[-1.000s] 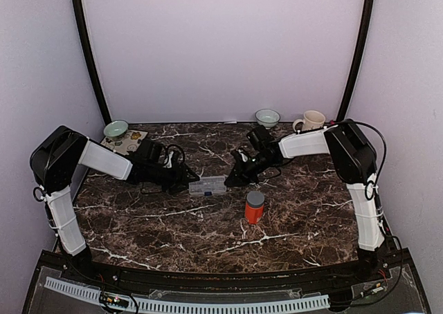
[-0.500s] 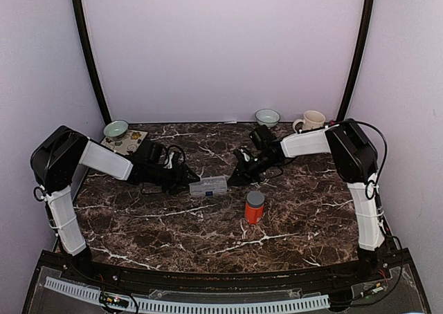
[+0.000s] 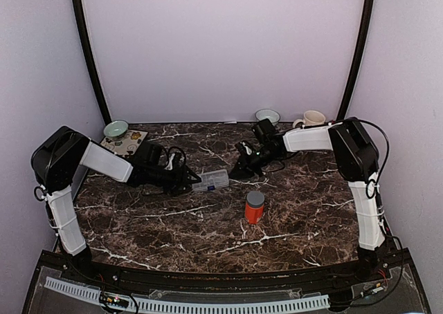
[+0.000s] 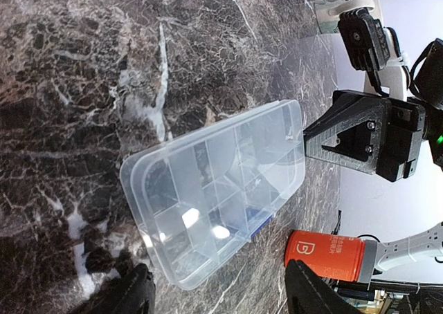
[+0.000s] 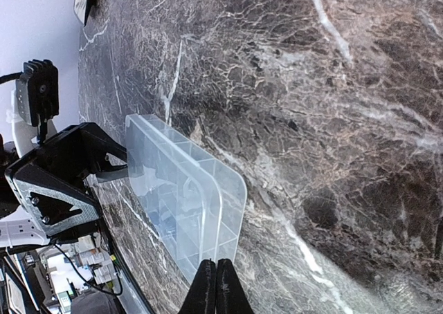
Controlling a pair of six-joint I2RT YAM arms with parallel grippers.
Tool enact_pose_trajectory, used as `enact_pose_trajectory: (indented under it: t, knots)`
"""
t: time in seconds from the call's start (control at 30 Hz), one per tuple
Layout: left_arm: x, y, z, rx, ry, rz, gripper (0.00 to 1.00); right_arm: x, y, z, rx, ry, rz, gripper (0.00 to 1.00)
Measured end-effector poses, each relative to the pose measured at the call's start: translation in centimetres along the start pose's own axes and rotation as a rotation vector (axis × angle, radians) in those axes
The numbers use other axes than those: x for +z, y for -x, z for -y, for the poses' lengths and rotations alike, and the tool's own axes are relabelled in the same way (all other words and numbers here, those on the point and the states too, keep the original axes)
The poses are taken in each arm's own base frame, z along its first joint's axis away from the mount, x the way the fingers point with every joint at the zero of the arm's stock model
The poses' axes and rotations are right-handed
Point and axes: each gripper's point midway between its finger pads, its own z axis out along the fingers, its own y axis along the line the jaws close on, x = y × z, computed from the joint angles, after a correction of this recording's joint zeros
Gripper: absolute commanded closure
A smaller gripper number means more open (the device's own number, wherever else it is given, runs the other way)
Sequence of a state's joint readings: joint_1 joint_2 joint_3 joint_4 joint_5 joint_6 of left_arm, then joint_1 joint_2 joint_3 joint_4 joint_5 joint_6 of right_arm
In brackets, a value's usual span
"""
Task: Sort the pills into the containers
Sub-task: Pick up the pill container from the center of the board.
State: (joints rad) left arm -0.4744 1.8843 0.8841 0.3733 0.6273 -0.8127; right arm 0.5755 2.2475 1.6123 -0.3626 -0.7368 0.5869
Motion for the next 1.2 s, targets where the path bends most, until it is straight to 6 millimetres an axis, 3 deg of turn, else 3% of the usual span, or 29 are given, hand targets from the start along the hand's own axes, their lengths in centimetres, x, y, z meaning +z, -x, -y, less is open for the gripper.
enact_pose_trajectory:
  t: [0.43, 0.8, 1.2]
  knots:
    - [0.0, 0.2, 0.0, 0.011, 0.001, 0.015, 0.22, -1.0, 0.1, -1.0, -0.055, -0.011, -0.026, 1.0]
    - [0.1, 1.4, 0.7, 0.036, -0.046, 0.07, 0.19, -3.8, 0.0, -3.7, -0.117, -0.005, -0.017, 1.0]
    - [1.4, 6.0, 3.2, 0.278, -0.067, 0.147, 0.17, -4.3, -1.2, -3.5, -0.145, -0.025, -0.057, 1.0]
